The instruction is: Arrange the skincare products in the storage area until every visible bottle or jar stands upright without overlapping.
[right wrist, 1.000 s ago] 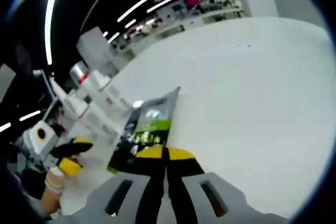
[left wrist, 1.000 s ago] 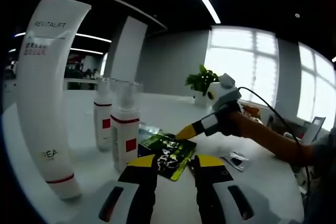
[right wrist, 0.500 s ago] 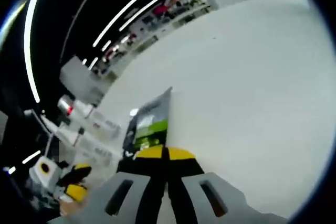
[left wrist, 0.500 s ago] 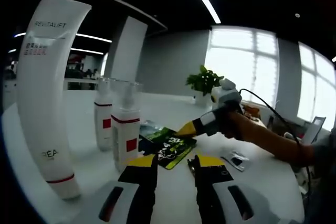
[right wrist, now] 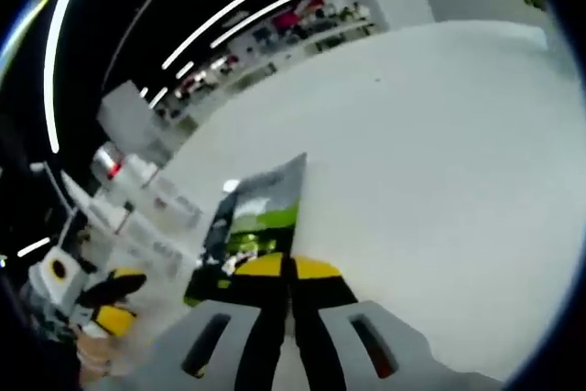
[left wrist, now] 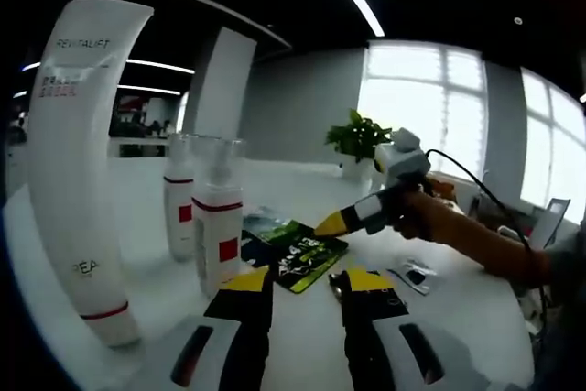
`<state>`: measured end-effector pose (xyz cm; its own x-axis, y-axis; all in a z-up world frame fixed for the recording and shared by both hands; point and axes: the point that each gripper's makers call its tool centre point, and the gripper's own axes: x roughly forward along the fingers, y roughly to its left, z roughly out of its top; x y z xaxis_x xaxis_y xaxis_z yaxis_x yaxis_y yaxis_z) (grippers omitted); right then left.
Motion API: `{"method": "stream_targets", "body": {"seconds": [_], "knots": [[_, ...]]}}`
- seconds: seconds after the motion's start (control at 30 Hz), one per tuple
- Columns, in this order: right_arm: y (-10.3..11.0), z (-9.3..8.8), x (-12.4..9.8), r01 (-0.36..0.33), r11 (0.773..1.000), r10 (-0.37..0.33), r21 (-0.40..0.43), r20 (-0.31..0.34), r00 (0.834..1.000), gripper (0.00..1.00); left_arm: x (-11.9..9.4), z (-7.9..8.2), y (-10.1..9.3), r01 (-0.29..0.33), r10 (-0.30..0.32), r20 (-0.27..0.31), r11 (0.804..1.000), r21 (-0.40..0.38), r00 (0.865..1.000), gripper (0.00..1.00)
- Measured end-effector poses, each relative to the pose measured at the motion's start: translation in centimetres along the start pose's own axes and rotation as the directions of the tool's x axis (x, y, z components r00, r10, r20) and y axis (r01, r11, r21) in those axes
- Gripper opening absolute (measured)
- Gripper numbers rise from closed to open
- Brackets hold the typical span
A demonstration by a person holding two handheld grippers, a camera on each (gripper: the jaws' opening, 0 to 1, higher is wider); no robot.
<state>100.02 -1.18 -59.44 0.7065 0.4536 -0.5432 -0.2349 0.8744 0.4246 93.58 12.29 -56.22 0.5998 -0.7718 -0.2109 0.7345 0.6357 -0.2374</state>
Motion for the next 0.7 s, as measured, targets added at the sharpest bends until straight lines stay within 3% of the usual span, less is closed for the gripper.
{"method": "stream_targets", "body": {"seconds": [0.33, 0.53, 0.7], "knots": [[-0.2, -0.1, -0.2, 0.003, 0.999, -0.005, -0.047, -0.032, 0.999, 0.02, 0.0, -1.2, 0.5, -0.033, 0.033, -0.068, 0.999, -0.007, 0.997, 0.29], [0.3, 0.1, 0.0, -0.039, 0.997, 0.038, -0.059, -0.021, 0.999, 0.09, 0.0, -1.7, 0.4, -0.047, 0.047, -0.093, 0.999, 0.005, 0.995, 0.29], [0.0, 0.3, 0.0, -0.030, 0.997, 0.029, -0.075, -0.016, 0.999, 0.10, -0.2, -1.8, 0.4, -0.057, 0.057, -0.100, 0.998, 0.003, 0.993, 0.29]]}}
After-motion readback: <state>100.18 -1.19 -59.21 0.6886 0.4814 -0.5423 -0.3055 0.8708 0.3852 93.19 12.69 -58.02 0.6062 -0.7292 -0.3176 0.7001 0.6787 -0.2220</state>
